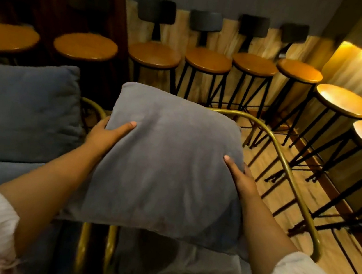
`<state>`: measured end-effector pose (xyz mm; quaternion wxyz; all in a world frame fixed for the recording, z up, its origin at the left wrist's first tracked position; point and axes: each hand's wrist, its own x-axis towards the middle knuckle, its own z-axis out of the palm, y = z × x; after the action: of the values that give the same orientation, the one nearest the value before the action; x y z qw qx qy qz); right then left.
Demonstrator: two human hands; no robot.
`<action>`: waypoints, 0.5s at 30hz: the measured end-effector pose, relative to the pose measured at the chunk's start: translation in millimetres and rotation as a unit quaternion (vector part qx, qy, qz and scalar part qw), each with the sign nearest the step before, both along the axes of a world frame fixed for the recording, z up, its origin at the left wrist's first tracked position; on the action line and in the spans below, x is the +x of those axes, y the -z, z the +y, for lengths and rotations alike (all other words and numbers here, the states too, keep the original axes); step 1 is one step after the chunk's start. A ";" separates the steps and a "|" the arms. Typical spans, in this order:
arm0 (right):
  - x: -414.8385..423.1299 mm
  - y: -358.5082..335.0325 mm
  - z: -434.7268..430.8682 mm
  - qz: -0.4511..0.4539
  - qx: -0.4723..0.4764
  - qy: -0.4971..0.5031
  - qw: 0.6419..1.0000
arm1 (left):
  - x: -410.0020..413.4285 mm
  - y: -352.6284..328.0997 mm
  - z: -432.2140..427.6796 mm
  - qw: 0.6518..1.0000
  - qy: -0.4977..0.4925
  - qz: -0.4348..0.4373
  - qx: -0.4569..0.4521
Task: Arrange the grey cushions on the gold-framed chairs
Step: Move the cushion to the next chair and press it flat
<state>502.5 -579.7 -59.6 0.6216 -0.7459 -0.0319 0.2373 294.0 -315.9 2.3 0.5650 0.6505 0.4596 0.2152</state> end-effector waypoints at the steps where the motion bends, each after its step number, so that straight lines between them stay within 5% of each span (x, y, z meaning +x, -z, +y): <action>1: -17.2 -2.7 13.4 -0.006 0.007 -0.012 1.000 | -23.4 -3.0 8.5 1.000 -0.009 -0.004 0.002; 15: -218.9 8.9 199.3 -0.023 0.023 -0.187 0.982 | -293.8 12.6 95.1 0.973 -0.233 -0.002 -0.005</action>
<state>283.6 -380.4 -68.4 0.5826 -0.7172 -0.1905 0.3314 0.2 -220.8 -10.3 0.5033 0.5225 0.5986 0.3396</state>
